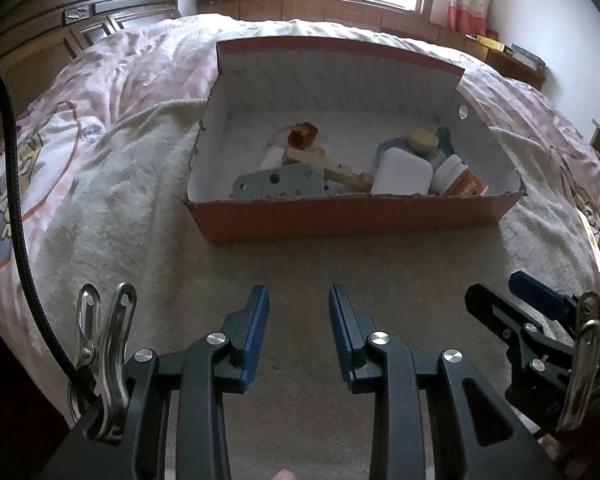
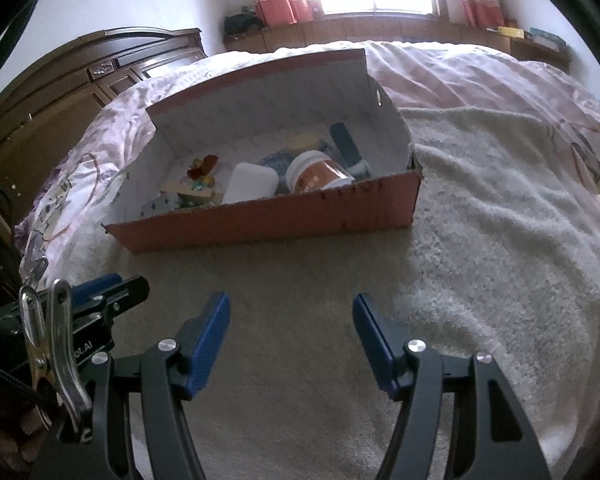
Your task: Organize rigid objects
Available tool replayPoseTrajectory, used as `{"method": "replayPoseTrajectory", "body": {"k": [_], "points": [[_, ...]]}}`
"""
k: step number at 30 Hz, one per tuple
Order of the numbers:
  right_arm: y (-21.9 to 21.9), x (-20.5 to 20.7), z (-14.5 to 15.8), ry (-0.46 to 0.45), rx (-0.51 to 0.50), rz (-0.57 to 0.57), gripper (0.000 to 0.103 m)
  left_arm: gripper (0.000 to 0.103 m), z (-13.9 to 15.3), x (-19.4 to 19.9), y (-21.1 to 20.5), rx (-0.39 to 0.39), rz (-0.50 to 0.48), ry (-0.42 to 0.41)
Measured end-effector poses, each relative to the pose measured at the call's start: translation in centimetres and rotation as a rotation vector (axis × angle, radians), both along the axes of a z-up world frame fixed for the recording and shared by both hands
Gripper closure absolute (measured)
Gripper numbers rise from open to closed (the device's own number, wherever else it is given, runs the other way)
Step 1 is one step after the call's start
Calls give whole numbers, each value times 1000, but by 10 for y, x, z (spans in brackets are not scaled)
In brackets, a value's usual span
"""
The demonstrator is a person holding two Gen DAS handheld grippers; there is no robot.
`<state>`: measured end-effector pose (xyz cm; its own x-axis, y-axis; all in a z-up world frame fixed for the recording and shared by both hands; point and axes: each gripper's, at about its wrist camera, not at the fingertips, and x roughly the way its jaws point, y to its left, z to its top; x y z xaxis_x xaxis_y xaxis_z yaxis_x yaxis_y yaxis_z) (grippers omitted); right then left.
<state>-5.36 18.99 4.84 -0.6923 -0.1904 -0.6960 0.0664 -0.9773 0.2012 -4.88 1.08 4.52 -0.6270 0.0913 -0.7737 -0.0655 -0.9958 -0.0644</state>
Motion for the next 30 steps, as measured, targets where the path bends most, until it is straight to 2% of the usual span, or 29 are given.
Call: {"method": "replayPoseTrajectory", "body": {"k": [13,30], "points": [[2,-7,-19,-54,14,-28,36,71,-16,-4,3,-13,-4,-39],[-5,-8,-24,-53,47,-20,33,71,-23,-7,4,-20,-5,-55]]}}
